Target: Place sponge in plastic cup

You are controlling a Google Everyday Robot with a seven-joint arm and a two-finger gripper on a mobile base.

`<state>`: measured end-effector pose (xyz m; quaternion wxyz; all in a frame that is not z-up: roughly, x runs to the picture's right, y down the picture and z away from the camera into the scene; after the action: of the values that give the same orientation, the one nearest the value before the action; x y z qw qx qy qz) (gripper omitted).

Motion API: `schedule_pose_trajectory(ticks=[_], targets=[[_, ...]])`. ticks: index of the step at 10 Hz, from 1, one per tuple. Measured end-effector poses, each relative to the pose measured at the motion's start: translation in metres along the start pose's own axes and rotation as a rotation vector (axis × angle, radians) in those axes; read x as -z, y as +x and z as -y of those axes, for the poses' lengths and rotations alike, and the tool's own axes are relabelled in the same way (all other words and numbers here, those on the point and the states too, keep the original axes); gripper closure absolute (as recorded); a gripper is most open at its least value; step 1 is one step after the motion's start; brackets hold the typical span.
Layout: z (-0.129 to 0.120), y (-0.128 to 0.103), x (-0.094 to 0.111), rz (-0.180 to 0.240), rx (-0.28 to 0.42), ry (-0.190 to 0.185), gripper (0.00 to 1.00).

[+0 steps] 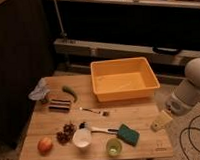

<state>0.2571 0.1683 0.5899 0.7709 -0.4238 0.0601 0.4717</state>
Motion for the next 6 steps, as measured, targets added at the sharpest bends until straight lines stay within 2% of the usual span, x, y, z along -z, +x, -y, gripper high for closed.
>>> schedule_pose_trajectory(ticks=[4,6], targets=[[0.0025,-0.0027,-0.003,0.044,0.024,-0.011,0.27],[0.0013,-0.0051,-0.0037,0.042,0.03,-0.012,0.27]])
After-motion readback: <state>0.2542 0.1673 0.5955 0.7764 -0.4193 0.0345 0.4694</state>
